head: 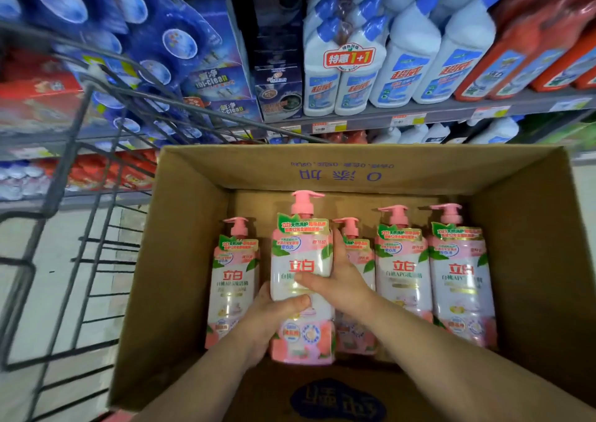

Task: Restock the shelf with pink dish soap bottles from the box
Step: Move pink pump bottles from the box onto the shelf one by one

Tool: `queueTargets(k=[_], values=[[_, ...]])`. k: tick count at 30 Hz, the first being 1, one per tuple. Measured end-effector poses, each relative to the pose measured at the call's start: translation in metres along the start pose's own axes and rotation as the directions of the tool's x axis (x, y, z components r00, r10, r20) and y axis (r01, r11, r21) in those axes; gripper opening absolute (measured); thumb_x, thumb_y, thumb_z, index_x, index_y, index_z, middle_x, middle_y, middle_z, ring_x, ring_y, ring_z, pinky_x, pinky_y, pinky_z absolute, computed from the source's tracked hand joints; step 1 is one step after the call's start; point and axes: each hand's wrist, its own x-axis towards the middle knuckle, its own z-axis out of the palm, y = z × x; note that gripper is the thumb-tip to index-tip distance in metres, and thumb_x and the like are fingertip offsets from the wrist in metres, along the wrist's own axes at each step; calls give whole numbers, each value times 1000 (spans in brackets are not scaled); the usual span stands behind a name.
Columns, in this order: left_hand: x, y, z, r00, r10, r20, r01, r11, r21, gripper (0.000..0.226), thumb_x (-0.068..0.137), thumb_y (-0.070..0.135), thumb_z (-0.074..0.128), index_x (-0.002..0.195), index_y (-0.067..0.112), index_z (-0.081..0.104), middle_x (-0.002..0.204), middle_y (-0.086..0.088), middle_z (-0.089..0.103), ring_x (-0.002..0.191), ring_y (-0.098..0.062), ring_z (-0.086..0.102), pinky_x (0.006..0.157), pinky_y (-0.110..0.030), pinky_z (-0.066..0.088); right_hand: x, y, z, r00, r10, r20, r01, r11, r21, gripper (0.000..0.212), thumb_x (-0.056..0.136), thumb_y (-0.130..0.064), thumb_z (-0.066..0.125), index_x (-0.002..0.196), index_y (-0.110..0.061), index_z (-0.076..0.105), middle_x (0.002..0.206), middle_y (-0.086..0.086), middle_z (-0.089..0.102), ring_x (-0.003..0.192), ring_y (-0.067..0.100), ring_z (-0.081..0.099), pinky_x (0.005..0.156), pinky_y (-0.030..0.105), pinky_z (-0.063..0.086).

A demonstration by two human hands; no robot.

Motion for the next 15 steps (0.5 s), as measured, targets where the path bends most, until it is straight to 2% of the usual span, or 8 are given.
queueTargets(k=[2, 4, 6, 8, 10, 12, 15], values=[[-15, 11, 3, 999, 50, 12, -50, 999, 21, 55, 66, 20, 78, 115, 25, 53, 89, 2, 76, 80, -16, 73, 56, -26, 55, -8, -14, 0, 999, -49, 21, 48, 998, 29, 95, 76, -13, 78, 146, -25, 14, 107, -13, 66, 94, -4, 64, 80, 16, 52], [-30, 22, 8, 994, 105, 25, -106, 994, 29, 42, 76, 11, 74, 111, 24, 56, 87, 1, 76, 78, -18, 73, 54, -26, 56, -18, -29, -2, 994, -101, 35, 98, 993, 65, 84, 77, -5, 75, 140, -22, 22, 106, -8, 67, 94, 2, 67, 83, 24, 54], [-47, 33, 12, 989, 150, 12, -150, 989, 7, 37, 79, 3, 70, 108, 22, 57, 86, -3, 76, 75, -20, 73, 52, -27, 56, -27, -45, -5, 985, -169, 31, 166, 983, 83, 76, 78, 2, 73, 133, -22, 27, 101, -9, 67, 86, -2, 68, 75, 18, 54], [-64, 44, 16, 980, 199, 0, -199, 980, 23, 39, 79, 3, 71, 113, 18, 57, 92, -6, 76, 78, -21, 73, 56, -29, 56, -37, -64, -7, 977, -213, 30, 211, 975, 67, 74, 77, 2, 74, 130, -26, 30, 99, -10, 68, 81, -6, 68, 69, 13, 52], [-82, 55, 17, 971, 240, 3, -240, 968, 74, 44, 78, 10, 74, 118, 17, 57, 101, -7, 74, 88, -24, 72, 70, -36, 58, -49, -84, -9, 970, -239, 40, 237, 971, 43, 82, 76, -4, 77, 136, -28, 27, 106, -5, 69, 90, 2, 68, 79, 23, 56], [-101, 66, 15, 957, 291, 11, -290, 950, 112, 42, 77, 13, 75, 116, 17, 59, 103, -6, 74, 93, -25, 71, 82, -41, 56, -61, -107, -9, 961, -271, 50, 271, 963, 2, 95, 75, -9, 79, 145, -28, 17, 116, 0, 68, 103, 12, 66, 95, 39, 52], [-135, 81, 14, 915, 404, 10, -402, 905, 140, 44, 73, 15, 78, 113, 19, 60, 104, -6, 74, 96, -26, 70, 86, -43, 55, -77, -141, -6, 929, -358, 89, 362, 931, -36, 98, 74, -11, 79, 148, -26, 16, 120, 1, 66, 109, 16, 63, 101, 43, 47]])
